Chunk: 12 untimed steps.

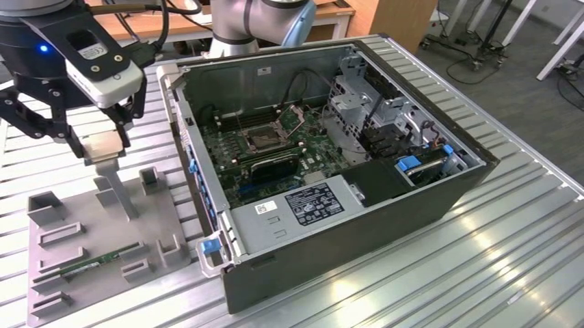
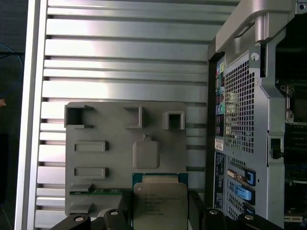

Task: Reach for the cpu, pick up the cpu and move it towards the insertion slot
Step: 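Pick up the cpu and move it towards the insertion slot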

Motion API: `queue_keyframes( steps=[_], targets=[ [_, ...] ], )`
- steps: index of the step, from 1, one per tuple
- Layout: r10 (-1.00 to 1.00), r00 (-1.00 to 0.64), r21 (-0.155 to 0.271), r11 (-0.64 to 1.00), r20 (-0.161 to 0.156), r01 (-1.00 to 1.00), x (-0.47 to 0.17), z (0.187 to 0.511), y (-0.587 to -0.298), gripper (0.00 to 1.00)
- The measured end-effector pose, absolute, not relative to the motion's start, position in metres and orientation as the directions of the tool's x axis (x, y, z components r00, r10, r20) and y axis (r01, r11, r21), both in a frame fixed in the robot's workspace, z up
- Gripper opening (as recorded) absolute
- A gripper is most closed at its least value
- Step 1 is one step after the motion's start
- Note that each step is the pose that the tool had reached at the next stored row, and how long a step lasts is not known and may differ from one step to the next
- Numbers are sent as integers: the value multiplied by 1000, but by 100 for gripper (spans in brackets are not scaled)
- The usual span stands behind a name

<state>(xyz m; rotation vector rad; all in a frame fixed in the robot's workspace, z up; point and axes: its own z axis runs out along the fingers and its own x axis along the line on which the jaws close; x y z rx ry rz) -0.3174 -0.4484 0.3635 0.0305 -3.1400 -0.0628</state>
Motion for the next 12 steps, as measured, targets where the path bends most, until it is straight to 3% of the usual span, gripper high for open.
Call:
queue_keyframes(
  steps=[12],
  targets=[
    [-19, -1000, 40, 999, 0, -19, -304, 364, -448, 54]
  ],
)
